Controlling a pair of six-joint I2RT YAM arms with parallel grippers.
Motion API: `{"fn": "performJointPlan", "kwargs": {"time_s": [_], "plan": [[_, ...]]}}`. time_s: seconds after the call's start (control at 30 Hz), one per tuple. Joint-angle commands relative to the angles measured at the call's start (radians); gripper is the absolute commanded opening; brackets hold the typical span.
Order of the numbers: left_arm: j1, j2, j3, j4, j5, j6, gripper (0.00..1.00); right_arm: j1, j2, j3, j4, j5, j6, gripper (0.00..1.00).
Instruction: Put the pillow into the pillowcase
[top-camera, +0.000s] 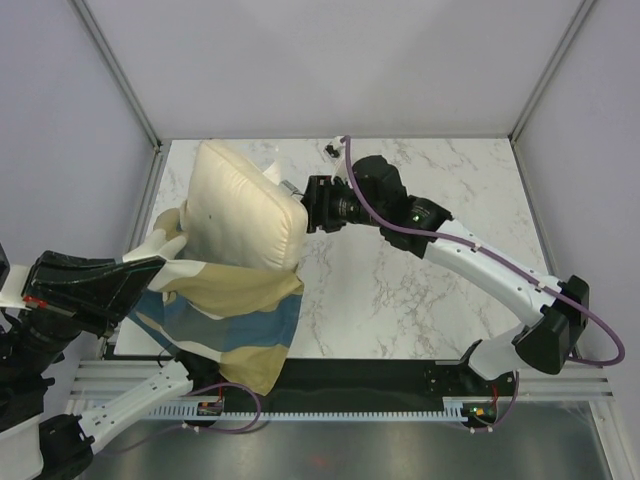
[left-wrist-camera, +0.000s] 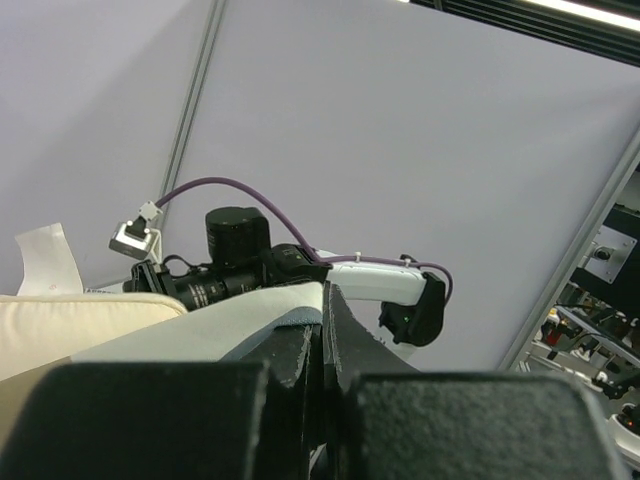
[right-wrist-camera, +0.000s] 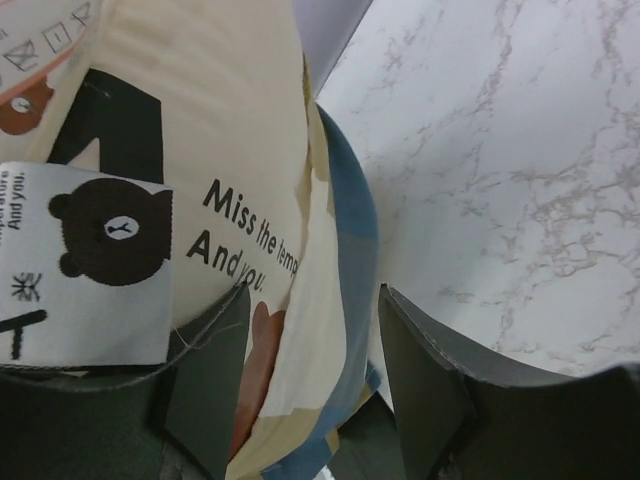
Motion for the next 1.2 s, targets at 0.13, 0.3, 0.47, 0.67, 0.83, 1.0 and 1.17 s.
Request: {"fn": "performJointPlan", "kwargs": {"time_s": [0.13,0.3,0.47,0.67,0.83,1.0,1.17], "plan": [[-0.002,-0.005,-0.016,0.029,0.03,-0.034,0.02,0.104,0.042,0.061,-0.05,-0.053,-0.05,0.65],[-0.003,-0.022,-0.012,0.023,0.027,-0.035,0.02,0.172,0.108,0.03,-0.09,0.012,-0.078,0.65],[-0.002,-0.027,-0.004,0.017,0.036,-0.043,0.02,0.187,0.177,0.041,-0.083,0.088,-0.081,0.54],[-0.003,-0.029,0.005,0.014,0.045,-0.049,0.02,0.146,0.216,0.144,-0.103,0.177,-0.085,0.04],[-0.003,-0.024,0.03,-0.011,0.042,-0.043,0.02,0.077,0.178,0.259,-0.14,0.246,-0.119,0.0],[-0.002,-0.022,0.025,-0.026,0.002,-0.01,0.02,0.077,0.07,0.334,-0.139,0.34,-0.153,0.0],[-0.002,-0.002,-0.035,-0.026,-0.073,0.023,0.02,0.074,-0.054,0.411,-0.149,0.391,-0.176,0.0]]}}
